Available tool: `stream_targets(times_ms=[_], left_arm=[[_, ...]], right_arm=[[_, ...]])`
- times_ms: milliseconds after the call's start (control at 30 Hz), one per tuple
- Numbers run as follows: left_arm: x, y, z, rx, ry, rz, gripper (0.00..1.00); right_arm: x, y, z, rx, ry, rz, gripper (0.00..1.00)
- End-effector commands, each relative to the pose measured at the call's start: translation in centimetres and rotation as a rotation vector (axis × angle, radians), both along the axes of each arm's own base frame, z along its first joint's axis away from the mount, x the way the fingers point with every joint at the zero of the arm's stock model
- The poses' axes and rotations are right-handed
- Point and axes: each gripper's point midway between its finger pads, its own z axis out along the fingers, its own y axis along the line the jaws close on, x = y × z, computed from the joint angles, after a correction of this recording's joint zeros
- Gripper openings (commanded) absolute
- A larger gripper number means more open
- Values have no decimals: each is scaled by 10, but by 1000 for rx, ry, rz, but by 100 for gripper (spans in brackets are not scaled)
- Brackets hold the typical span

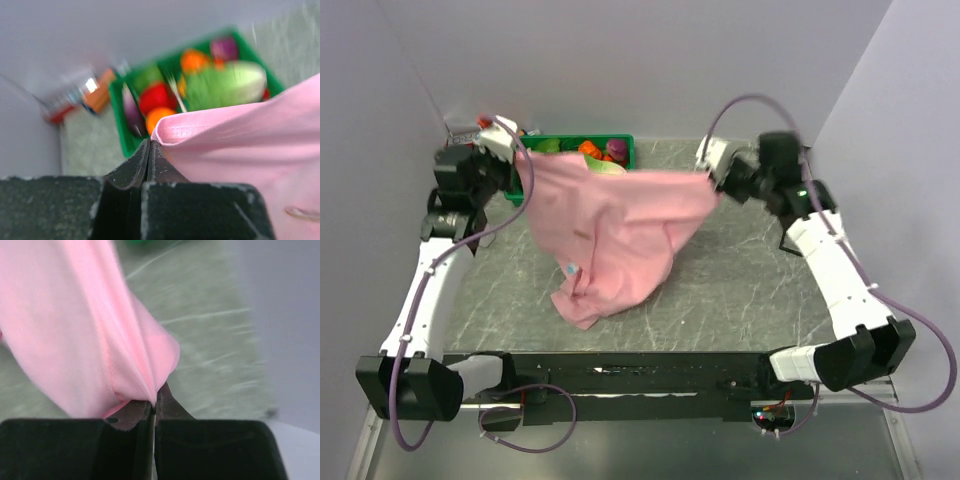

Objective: Remove the brooch from the garment

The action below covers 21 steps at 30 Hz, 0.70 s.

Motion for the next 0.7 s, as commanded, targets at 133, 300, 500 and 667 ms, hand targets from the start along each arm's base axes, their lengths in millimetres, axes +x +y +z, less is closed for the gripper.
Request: stream_targets(times_ms=[133, 300, 500, 667], left_arm=[[19, 9, 189, -86, -413, 10, 1], [-6, 8, 256, -78, -548, -34, 1], [-38, 4, 271, -80, -554, -53, 1], [-50, -2, 192, -72, -372, -80, 1]], right_arm=[[45, -32, 123, 232, -128, -136, 0], [53, -43, 172, 318, -222, -203, 0], [18, -32, 210, 364, -276, -111, 0], [-21, -11, 128, 271, -109, -14, 0]])
